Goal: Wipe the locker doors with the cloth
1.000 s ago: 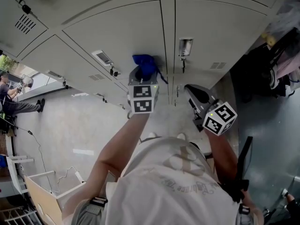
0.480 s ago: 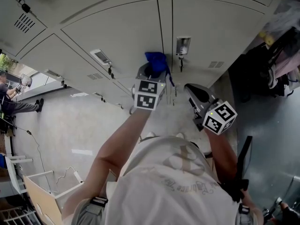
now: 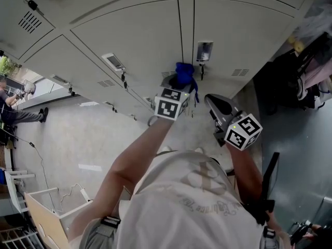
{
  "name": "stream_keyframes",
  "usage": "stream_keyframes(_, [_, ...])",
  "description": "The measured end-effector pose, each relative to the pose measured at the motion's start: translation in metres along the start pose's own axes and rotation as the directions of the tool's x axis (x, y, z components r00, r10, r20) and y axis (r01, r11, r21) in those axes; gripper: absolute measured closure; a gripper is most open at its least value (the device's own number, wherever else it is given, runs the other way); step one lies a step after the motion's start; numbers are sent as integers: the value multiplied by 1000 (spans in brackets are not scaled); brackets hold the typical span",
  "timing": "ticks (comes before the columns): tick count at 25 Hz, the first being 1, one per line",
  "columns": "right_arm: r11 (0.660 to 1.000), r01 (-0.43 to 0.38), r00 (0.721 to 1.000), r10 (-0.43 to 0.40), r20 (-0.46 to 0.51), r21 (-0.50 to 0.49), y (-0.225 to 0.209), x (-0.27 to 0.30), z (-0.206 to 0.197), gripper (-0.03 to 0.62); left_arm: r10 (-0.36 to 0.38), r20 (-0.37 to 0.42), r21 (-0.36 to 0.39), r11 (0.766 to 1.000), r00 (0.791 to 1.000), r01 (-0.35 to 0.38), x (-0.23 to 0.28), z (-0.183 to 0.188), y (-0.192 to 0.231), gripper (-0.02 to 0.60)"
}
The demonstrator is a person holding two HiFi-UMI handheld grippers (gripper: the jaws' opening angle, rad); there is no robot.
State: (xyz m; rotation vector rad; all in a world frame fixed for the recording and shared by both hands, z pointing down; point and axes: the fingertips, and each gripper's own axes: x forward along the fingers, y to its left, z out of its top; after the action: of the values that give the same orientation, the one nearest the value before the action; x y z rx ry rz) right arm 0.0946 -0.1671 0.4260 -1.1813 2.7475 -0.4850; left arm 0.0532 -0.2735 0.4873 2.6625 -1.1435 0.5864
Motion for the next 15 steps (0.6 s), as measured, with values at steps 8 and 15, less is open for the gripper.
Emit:
stream_keyframes(8, [1000,7,1000,-7,-1,3,3,-1,-2,587,31,30,-87,996,999,-29,-2,-1,20,468])
stream_keyframes(15, [1000,1,1000,-1,0,-19,6,21,-5,587,89,32,-98,991,995,-86,-25,4,55,468])
